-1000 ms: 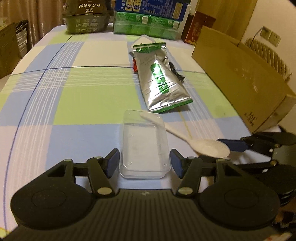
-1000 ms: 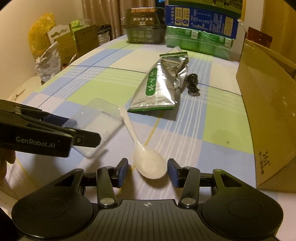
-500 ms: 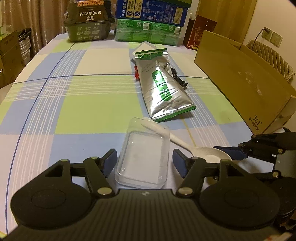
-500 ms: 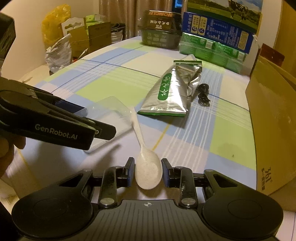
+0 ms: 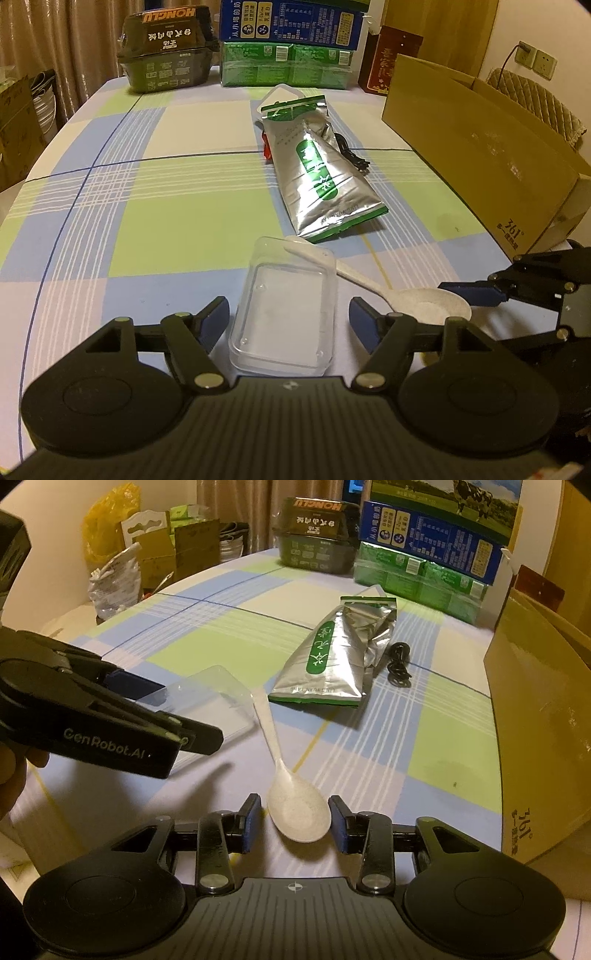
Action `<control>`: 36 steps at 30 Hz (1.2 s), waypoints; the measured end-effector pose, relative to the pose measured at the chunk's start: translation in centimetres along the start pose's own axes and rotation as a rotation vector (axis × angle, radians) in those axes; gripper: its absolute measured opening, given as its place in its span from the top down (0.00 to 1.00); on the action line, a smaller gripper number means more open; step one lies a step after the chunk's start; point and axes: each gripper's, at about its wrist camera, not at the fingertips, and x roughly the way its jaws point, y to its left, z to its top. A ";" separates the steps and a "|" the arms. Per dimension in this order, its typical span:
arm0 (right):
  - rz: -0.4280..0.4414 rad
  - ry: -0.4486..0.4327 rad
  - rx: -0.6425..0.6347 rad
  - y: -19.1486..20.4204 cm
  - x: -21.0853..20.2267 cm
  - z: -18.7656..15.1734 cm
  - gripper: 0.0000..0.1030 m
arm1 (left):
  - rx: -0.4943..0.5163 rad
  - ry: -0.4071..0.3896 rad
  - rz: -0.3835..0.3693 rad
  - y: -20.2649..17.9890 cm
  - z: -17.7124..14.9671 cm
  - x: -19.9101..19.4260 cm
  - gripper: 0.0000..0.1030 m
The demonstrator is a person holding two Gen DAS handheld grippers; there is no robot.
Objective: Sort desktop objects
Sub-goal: 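Carry the spoon and clear box over the cardboard box with both grippers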
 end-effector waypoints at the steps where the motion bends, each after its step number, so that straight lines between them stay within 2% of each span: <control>1: -0.001 -0.001 0.003 -0.1 0.0 0.0 0.67 | 0.003 0.001 0.002 0.0 0.0 0.0 0.35; 4: 0.000 -0.004 -0.008 0.1 0.0 0.0 0.70 | 0.011 -0.004 0.008 -0.1 0.0 0.0 0.35; 12: 0.009 -0.019 0.022 -0.1 -0.2 0.2 0.71 | 0.065 0.005 0.025 -0.9 -0.1 0.4 0.38; 16: 0.002 -0.038 0.034 -0.2 -0.5 0.3 0.71 | 0.070 0.014 0.034 -0.9 -0.2 0.6 0.50; 36: -0.056 -0.179 0.119 -1.7 -3.9 2.0 0.71 | 0.025 -0.044 0.005 -1.8 1.1 -1.3 0.51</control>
